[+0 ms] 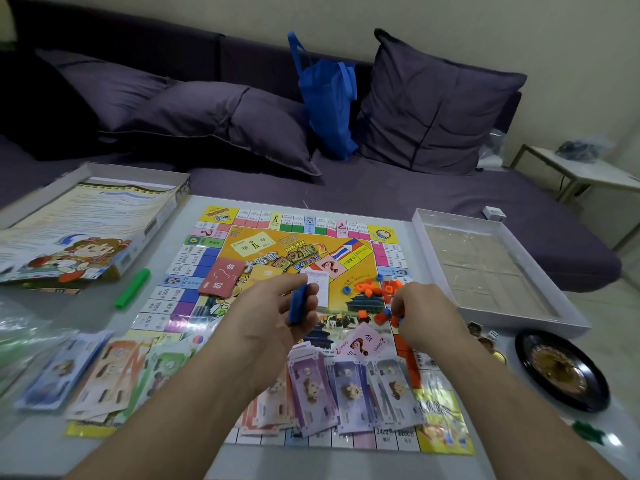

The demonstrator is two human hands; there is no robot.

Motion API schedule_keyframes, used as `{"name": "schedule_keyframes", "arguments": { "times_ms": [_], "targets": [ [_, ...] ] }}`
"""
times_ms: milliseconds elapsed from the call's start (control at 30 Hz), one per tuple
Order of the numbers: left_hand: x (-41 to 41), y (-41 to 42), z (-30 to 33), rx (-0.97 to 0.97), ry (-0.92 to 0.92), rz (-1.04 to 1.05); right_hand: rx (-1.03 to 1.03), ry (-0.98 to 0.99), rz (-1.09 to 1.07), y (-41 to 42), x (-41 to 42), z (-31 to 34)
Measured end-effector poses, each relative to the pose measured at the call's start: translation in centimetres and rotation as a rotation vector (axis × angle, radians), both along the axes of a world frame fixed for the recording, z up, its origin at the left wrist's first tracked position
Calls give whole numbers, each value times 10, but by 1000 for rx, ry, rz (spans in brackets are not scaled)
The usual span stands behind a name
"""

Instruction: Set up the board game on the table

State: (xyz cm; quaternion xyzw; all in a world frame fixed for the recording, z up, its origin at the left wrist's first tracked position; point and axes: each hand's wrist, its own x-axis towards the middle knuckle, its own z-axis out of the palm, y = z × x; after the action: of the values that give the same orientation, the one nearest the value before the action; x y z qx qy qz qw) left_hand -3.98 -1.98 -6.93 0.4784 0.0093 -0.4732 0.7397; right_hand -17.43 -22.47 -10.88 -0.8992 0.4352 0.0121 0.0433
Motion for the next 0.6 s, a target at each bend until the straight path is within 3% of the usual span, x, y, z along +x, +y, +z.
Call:
{"name": "schedule_keyframes", "arguments": {
  "times_ms": [267, 600],
  "targets": [
    [3, -2, -1, 4, -8, -7, 21, -203, 16, -4, 7, -5],
    [5, 2, -2, 9, -29, -30, 54, -249, 49, -3, 12, -10]
  ]
}}
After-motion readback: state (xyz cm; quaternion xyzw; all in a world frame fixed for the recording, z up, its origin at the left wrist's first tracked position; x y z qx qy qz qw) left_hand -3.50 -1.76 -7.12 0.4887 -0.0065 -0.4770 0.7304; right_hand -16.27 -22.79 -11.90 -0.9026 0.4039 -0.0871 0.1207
